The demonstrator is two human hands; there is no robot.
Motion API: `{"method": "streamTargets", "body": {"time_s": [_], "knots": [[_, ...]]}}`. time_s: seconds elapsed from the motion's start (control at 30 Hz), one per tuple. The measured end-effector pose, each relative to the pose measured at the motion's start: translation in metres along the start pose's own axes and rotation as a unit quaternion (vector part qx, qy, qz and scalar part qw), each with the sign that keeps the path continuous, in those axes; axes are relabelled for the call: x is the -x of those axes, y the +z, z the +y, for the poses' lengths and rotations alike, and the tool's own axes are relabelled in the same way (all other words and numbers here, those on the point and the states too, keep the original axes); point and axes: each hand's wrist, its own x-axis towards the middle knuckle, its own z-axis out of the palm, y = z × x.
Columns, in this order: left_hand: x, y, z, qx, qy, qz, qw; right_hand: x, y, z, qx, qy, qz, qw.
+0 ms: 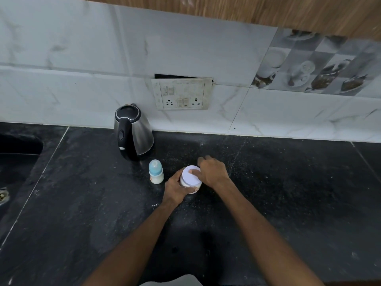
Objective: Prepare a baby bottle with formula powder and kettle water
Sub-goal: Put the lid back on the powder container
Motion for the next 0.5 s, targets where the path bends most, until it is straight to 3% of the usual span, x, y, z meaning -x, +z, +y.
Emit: {"method": "streamTargets", "body": {"time_s": [0.1,0.2,0.5], "knots": [[0.001,0.000,-0.002,-0.002,-0.007,0.006,1.000,-0.004,0.002,0.004,-0.091,-0.100,-0.085,0.987],[0.003,0.000,-0.001,-0.007,-0.011,0.007,1.000,-0.007,0.002,0.000,-0.057,-0.133,-0.101,0.984],[0.001,-0.006,-0.001,-0.016,0.005,-0.005,1.000,0.004,0.010,-0.020,0.012,0.012,0.028,0.999]]}}
